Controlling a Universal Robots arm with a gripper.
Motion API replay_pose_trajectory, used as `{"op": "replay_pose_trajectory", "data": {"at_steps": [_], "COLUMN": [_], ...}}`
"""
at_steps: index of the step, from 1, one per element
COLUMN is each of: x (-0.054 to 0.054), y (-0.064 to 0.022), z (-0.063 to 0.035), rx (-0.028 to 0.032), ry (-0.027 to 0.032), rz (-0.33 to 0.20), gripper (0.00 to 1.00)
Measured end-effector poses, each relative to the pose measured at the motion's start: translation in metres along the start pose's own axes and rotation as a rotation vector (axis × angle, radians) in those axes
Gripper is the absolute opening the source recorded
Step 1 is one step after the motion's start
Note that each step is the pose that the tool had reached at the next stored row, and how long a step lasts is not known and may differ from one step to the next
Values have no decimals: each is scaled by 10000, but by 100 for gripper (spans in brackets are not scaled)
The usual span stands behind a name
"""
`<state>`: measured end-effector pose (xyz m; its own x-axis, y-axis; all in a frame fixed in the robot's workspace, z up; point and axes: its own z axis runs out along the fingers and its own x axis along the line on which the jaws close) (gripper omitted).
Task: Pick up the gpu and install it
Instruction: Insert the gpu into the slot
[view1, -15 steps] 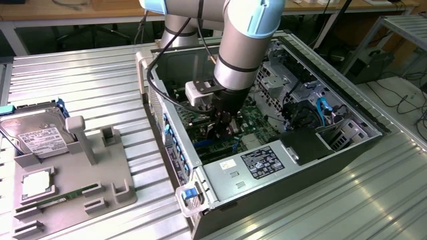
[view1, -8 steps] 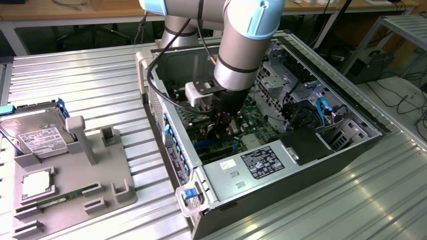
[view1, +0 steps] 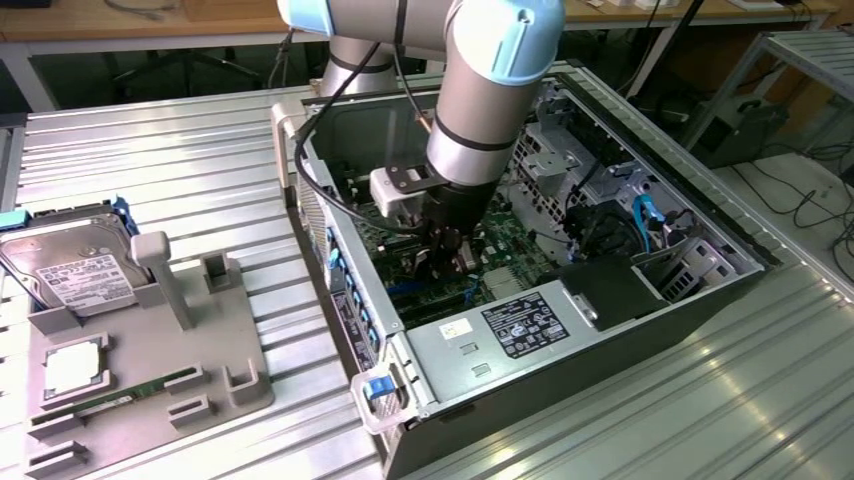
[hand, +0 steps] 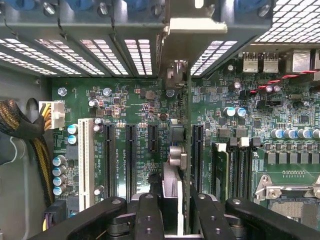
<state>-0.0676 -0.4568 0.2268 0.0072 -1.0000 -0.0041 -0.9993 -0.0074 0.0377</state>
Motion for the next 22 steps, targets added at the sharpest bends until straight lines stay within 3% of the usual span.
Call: {"op": "replay_pose_trajectory", "data": {"at_steps": [22], "x": [-1], "y": [11], "z": [6], "rx": [-3], "ry": [-4], "rz": [-5], "gripper": [28]}}
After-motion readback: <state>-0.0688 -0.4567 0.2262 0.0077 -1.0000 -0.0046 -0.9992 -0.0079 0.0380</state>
